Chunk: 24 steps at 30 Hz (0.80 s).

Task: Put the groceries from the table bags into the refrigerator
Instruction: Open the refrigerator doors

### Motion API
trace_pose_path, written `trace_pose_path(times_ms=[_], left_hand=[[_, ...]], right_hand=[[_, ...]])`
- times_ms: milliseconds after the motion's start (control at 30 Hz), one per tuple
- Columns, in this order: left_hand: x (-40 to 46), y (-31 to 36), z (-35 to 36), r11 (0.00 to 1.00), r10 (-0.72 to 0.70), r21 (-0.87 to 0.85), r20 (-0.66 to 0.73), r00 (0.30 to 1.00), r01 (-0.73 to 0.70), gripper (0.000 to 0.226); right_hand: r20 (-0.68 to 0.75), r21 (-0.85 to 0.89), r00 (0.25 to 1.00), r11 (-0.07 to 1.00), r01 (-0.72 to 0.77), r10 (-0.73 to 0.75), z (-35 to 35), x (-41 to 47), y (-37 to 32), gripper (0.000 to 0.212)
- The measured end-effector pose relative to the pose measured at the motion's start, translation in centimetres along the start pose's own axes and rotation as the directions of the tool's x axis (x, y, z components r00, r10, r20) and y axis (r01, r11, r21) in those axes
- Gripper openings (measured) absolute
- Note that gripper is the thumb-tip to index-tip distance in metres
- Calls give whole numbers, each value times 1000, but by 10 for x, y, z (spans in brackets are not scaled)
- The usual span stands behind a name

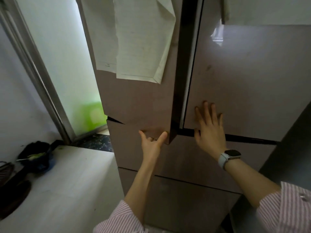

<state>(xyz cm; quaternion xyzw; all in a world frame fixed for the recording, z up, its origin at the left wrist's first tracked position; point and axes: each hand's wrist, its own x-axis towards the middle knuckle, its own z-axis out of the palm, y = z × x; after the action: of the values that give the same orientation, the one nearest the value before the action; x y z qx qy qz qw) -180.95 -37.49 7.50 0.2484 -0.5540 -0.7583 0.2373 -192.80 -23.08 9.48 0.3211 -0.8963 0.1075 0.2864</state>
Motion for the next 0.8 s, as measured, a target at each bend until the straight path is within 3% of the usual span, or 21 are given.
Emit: trace_pose_path(times_ms=[100, 167, 233, 300, 433, 533, 667, 800], left_hand=[[-13, -3, -27, 991, 9, -135, -7, 1000, -10, 112], [-22, -4, -44, 979, 21, -203, -16, 1000, -24, 105], [-32, -3, -58, 967, 23, -252, -41, 999, -33, 83], [-46, 3, -71, 959, 41, -274, -94, 995, -65, 49], [-75, 12, -105, 988, 113, -70, -299, 948, -140, 32], [-90, 17, -122, 940, 330, 233, -434, 838, -250, 30], [-100, 24, -133, 687, 694, 631, -424, 582, -360, 55], [-97, 38, -155, 308, 886, 897, -148, 440, -318, 65]], right_hand=[[35, 243, 999, 970, -33, 25, -12, -1, -16, 63], [89, 482, 996, 875, -47, 4, -18, -10, -41, 61], [153, 668, 988, 740, -80, -32, -18, -26, -71, 67], [113, 754, 994, 650, -89, 6, -16, -40, -100, 72], [-43, 747, 999, 665, 18, 22, -10, -62, -133, 75], [-157, 724, 982, 664, 188, -107, -11, -77, -151, 68], [-245, 733, 916, 558, 389, -316, -21, -85, -176, 56], [-323, 576, 835, 608, 547, -446, -26, -63, -196, 53]])
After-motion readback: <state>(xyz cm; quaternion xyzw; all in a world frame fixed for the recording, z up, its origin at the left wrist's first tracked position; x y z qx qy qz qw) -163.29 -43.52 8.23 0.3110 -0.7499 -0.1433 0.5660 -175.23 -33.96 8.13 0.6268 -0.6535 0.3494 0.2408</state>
